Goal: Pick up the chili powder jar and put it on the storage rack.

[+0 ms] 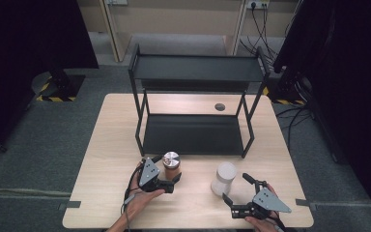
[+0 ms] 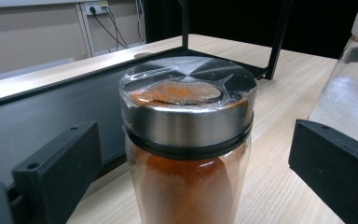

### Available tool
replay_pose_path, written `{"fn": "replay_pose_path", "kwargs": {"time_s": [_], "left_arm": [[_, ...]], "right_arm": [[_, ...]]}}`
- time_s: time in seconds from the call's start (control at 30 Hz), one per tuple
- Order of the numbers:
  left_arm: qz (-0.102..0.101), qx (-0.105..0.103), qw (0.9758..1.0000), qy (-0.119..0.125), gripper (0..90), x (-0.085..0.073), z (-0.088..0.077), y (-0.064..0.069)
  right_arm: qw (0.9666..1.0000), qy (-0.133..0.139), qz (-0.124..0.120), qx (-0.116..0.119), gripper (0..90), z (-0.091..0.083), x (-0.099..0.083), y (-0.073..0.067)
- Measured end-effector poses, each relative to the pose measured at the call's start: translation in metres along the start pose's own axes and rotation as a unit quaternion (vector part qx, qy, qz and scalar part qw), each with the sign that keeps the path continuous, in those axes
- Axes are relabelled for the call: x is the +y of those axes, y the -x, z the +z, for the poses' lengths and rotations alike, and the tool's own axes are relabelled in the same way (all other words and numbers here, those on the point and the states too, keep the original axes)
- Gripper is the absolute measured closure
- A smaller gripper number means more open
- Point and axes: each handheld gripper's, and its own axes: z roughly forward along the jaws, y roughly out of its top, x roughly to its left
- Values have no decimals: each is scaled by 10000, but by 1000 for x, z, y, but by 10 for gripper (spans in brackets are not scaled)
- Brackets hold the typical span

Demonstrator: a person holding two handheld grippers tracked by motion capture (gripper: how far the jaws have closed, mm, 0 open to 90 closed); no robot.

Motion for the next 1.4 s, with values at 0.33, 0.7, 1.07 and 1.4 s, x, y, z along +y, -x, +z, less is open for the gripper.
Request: {"fn": "replay_pose_path", "kwargs": {"time_s": [0.33,0.7,1.07,1.4], "left_arm": [[15,-20,9997,-243,160,7,12,-4],[-9,-26,9995,-313,304,8,15,-6],[-44,-144,9998,-117,305,20,4,-12],[19,-220,9997,-94,305,31,-1,-11]], "right_arm": [[10000,13,22,27,2,0,0,1],[10000,19,25,44,2,0,0,2],[10000,24,38,41,2,0,-1,2],[10000,21,51,42,2,0,0,2]]}}
